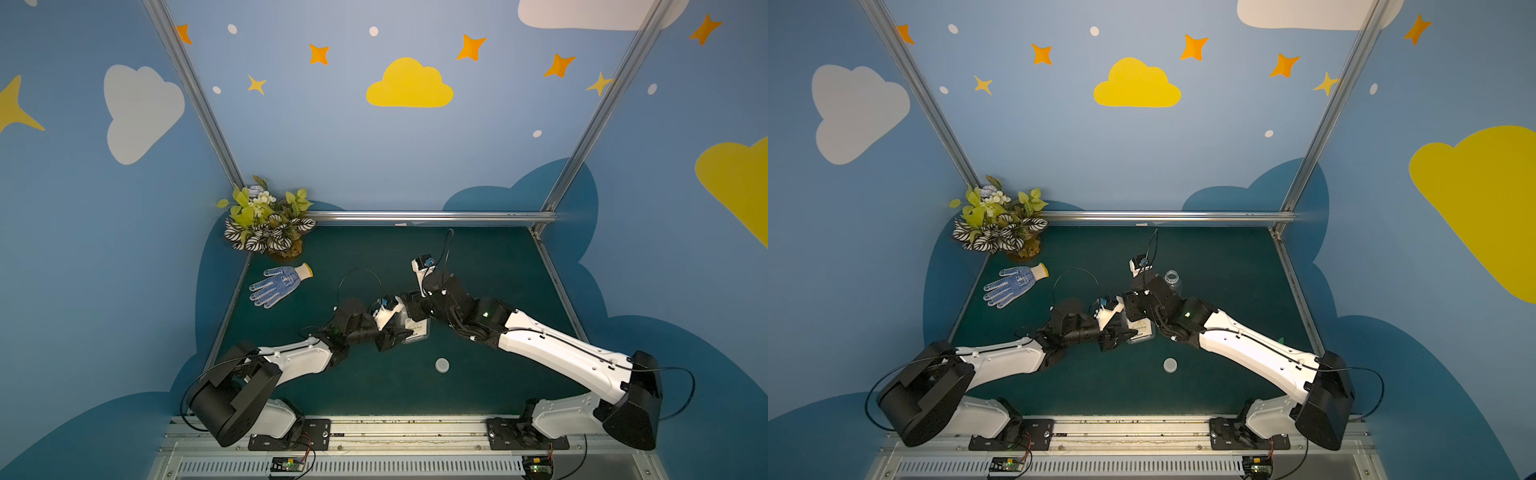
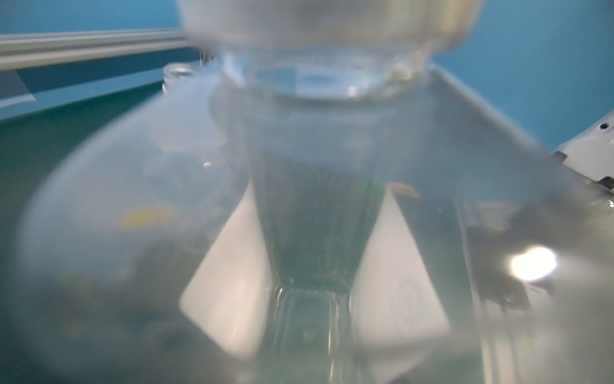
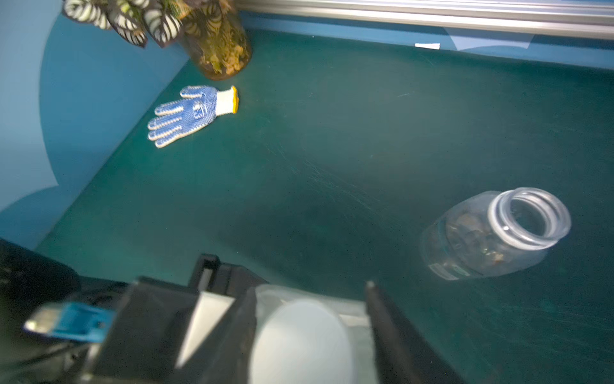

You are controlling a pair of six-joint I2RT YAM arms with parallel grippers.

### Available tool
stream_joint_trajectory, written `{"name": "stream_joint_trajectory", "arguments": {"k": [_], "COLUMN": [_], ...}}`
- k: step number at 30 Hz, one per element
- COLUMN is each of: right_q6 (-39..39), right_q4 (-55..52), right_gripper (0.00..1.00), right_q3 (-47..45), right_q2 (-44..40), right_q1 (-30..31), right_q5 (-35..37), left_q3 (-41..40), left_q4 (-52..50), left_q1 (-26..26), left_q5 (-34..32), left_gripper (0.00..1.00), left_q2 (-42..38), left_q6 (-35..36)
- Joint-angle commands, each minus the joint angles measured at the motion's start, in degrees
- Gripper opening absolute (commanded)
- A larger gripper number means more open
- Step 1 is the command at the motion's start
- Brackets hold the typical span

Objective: Screw on the bottle caps
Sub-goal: Screw the bottle cap onto the plastic bottle.

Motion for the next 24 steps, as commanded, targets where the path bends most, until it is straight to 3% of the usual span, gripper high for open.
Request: {"name": "stream_joint_trajectory", "arguments": {"k": [1, 6, 15, 24], "right_q6": [-6.4, -13.2, -19.29, -21.65], "right_q4": [-2.44, -0.37, 0.64, -0.45], "right_gripper": [0.81, 0.86, 0.77, 0.68], "right_q3": [-0.05, -0.9, -0.81, 0.26], "right_q2": [-3.38, -6.93, -7.87, -3.66], "right_q1": [-2.76, -9.15, -19.04, -21.47], "right_q5": [-6.79, -20.62, -43.67, -54.28], "left_q3": [2.24, 2.97, 4.04, 4.84], "left_q4": [3.91, 3.53, 3.26, 2.91], "left_q1": [0.22, 0.24, 0.17, 0.2], "left_q5": [2.14, 4.54, 7.89, 9.47], "left_gripper": [0.02, 0.02, 0.02, 0.02], "left_q2": [-0.78, 0.24, 1.78, 2.92], "left_q6": [-0.57, -0.78, -1.27, -1.53]}}
